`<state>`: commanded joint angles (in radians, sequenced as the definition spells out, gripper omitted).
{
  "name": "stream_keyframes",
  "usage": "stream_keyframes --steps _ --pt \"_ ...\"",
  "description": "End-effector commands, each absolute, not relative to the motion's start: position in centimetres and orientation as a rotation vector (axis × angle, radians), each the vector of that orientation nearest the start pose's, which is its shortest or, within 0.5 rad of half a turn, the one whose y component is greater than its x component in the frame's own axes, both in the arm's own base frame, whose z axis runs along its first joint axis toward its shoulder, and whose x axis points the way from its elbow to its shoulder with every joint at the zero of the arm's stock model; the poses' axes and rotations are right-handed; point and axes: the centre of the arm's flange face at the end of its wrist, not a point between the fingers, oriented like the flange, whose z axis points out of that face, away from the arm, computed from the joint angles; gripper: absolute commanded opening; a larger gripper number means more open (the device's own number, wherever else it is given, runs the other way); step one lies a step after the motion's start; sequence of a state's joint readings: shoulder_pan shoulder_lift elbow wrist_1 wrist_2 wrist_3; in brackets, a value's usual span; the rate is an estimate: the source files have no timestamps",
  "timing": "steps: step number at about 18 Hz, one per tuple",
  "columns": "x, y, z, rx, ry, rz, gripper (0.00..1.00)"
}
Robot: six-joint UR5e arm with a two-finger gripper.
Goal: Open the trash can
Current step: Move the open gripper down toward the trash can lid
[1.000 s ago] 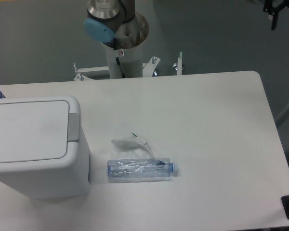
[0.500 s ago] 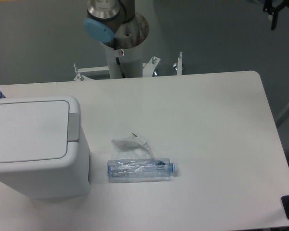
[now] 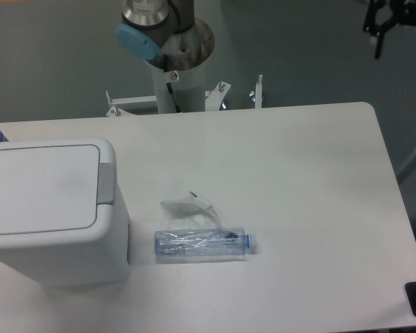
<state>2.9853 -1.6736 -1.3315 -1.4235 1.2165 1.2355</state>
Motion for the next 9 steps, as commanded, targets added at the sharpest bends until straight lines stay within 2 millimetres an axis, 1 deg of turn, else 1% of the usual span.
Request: stream_keyframes --steps 3,6,8,9 --pt "-51.0 28.0 58.4 -2.647 -0.283 0.254 1.0" --pt "-49.7 29.8 58.8 -2.603 -0.427 0.2 1.0" --pt "-48.4 31.2 59.3 -2.579 -0.507 0.167 1.0" --pt "-47.6 32.1 59.2 -2.583 -0.522 0.145 1.0"
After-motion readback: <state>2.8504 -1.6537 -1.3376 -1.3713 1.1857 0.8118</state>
